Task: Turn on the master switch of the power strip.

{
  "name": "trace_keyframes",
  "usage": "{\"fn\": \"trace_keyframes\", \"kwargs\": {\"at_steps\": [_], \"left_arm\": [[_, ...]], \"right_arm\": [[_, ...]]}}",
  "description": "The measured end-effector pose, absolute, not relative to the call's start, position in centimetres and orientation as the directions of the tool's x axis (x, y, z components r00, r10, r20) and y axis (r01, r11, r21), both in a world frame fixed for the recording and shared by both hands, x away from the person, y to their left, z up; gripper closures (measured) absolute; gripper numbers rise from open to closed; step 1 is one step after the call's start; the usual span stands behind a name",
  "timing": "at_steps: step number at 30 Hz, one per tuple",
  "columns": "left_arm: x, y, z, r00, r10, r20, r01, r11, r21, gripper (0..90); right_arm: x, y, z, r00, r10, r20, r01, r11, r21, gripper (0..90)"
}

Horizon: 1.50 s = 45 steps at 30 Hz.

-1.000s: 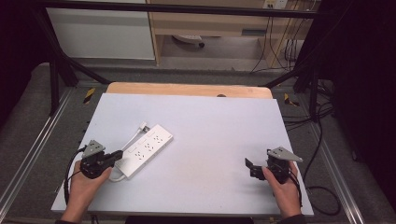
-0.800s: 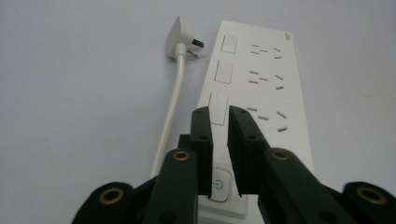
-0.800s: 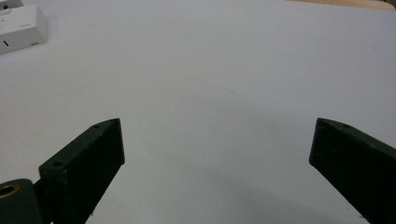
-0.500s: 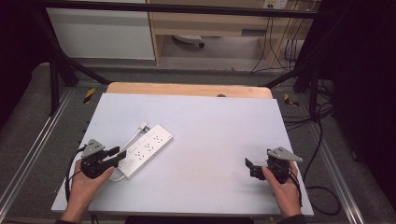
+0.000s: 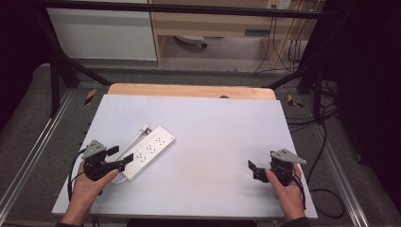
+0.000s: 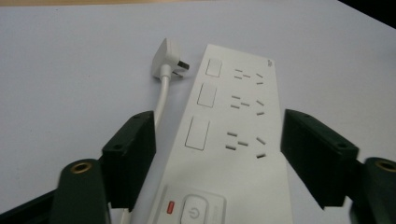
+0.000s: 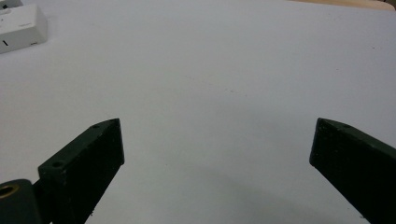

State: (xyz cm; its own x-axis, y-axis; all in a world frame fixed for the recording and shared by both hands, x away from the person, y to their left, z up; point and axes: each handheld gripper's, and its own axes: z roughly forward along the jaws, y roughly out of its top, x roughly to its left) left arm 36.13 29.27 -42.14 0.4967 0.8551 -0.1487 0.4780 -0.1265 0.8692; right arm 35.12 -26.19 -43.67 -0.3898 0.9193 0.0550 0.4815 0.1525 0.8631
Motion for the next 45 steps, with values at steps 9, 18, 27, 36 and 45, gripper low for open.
{"fn": "trace_keyframes", "kwargs": {"at_steps": [9,18,27,36,45], "left_arm": [[35.9,29.5,-41.6,0.501,0.847,-0.178,0.420,-0.058,0.906,7.2],[35.3,30.2,-41.1,0.490,0.852,-0.184,0.379,-0.018,0.925,7.2],[34.7,31.0,-40.6,0.482,0.859,-0.175,0.357,-0.010,0.934,6.6],[34.0,31.5,-40.2,0.480,0.863,-0.160,0.343,-0.016,0.939,5.7],[33.6,32.6,-40.0,0.457,0.876,-0.156,0.336,-0.008,0.942,5.7]], "right_arm": [[35.1,-26.2,-43.7,-0.391,0.919,0.054,0.481,0.154,0.863,3.4],[35.2,-26.2,-43.7,-0.391,0.919,0.047,0.478,0.159,0.864,3.3],[35.1,-26.2,-43.7,-0.388,0.920,0.052,0.480,0.154,0.863,3.3],[35.2,-26.2,-43.7,-0.389,0.920,0.051,0.481,0.156,0.863,3.3],[35.2,-26.3,-43.7,-0.390,0.920,0.049,0.479,0.157,0.864,3.3]]}}
